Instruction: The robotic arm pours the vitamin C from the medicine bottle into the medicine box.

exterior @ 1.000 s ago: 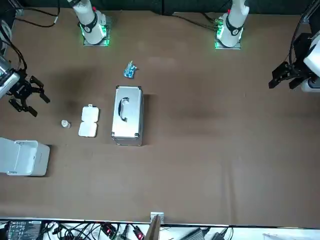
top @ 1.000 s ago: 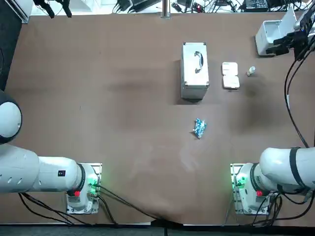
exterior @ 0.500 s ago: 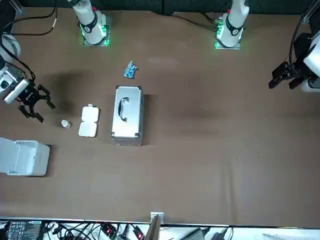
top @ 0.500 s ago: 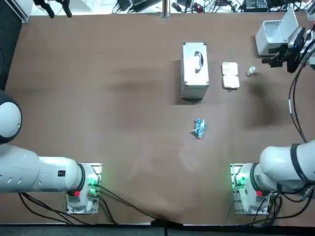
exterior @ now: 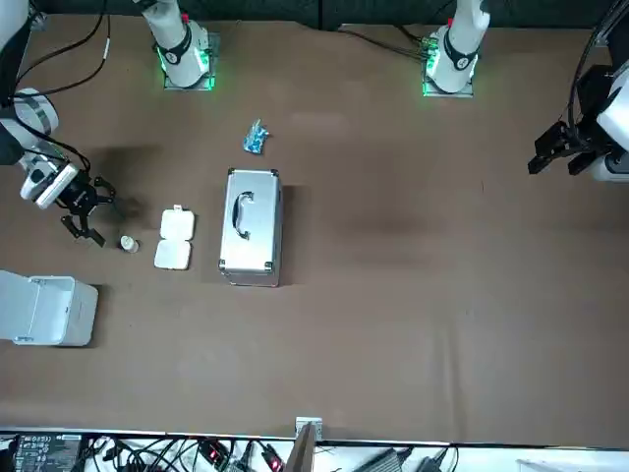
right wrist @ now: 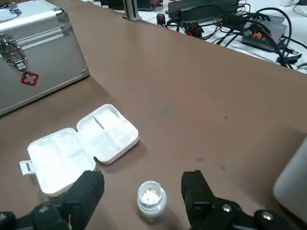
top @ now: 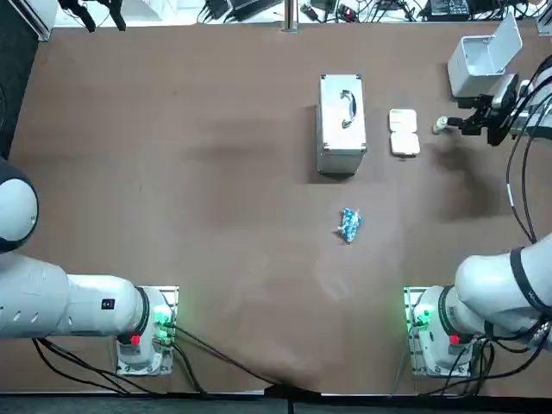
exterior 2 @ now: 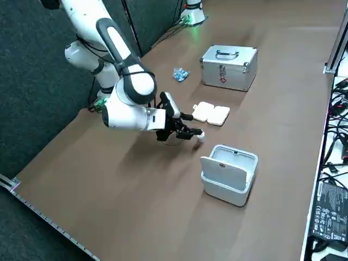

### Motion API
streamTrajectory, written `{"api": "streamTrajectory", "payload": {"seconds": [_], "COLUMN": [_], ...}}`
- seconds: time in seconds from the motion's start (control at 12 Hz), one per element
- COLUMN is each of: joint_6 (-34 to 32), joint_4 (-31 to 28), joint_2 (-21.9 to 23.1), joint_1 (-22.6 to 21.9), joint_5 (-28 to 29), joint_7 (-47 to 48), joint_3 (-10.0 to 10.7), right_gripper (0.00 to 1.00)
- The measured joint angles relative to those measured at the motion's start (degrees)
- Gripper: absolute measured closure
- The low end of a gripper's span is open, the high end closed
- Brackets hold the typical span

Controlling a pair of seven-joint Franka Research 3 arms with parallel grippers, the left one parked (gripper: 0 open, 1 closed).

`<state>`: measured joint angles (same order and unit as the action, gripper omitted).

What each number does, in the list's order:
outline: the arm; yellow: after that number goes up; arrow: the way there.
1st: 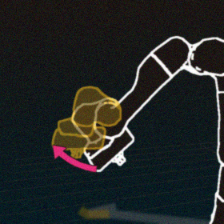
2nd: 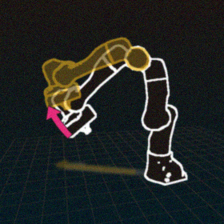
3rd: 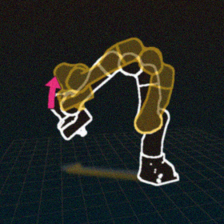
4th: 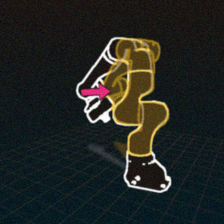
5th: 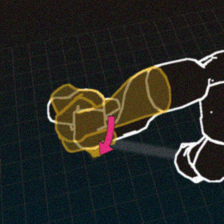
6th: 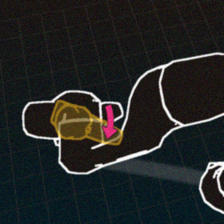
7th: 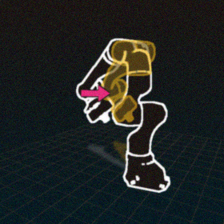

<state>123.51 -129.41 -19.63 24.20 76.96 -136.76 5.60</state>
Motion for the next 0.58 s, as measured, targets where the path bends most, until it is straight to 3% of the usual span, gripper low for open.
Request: {"api": "streamTrajectory", "payload": {"seconds": [0.58], "joint_6": [-2.62], "joint_4": [1.03], "joint_2": [-3.27], "joint_1": [0.54], "joint_5": [3.86], "joint_7": [-6.82], "joint_3": [0.36], "right_gripper": [0.0]}}
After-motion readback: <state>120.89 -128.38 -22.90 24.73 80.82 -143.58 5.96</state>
